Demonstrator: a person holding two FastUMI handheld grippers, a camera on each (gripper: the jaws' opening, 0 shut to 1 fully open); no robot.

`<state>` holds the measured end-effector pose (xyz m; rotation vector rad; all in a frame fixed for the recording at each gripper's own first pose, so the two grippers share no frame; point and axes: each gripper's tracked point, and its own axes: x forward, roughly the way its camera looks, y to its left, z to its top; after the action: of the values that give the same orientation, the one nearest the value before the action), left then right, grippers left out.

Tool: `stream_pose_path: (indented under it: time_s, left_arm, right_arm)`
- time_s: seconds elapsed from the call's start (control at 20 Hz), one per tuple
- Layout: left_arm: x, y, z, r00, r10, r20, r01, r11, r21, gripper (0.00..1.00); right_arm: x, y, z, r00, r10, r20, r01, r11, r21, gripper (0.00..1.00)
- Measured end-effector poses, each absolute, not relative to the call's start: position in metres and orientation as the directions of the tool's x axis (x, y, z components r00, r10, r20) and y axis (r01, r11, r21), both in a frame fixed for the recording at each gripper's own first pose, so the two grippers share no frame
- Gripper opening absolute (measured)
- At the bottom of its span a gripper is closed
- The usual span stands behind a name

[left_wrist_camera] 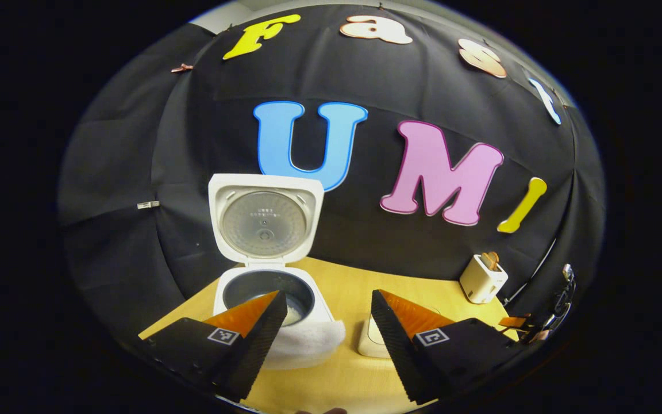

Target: Close the left gripper, press the button to open the rice cooker; take a wooden spoon from the chopstick holder with the right hand, scoop a spoonful of rice and pour it into the rice cooker, then put the wooden spoon back into the chopstick holder.

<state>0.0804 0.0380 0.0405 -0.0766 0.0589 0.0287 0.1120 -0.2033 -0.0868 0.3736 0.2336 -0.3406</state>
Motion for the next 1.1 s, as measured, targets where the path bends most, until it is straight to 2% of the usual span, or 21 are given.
stream_pose_path:
  time_s: [0.25,0.45,0.75,0.9,1.1]
  left_arm:
    - [0.114,0.099,0.083,0.997,0.079,0.001,-0.079,0.995,-0.063,0.95]
    - [0.152,0.148,0.127,0.989,0.130,0.073,-0.128,0.991,-0.038,0.95]
    - [0.215,0.193,0.196,0.979,0.130,0.157,-0.129,0.992,-0.015,0.95]
    - [0.252,0.197,0.216,0.982,0.118,0.148,-0.122,0.992,0.023,0.95]
    - [0.300,0.191,0.221,0.993,0.093,0.072,-0.097,0.994,0.046,0.94]
  right_arm:
    - [0.076,-0.200,-0.053,0.910,-0.336,-0.244,0.400,0.865,0.303,0.98]
    - [0.044,-0.192,-0.013,0.905,-0.390,-0.171,0.422,0.876,0.232,0.98]
    - [0.000,-0.154,0.021,0.893,-0.437,-0.108,0.450,0.870,0.203,0.98]
    - [-0.014,-0.144,0.033,0.879,-0.468,-0.087,0.476,0.856,0.203,0.98]
    - [-0.030,-0.125,0.036,0.871,-0.484,-0.082,0.488,0.837,0.247,0.98]
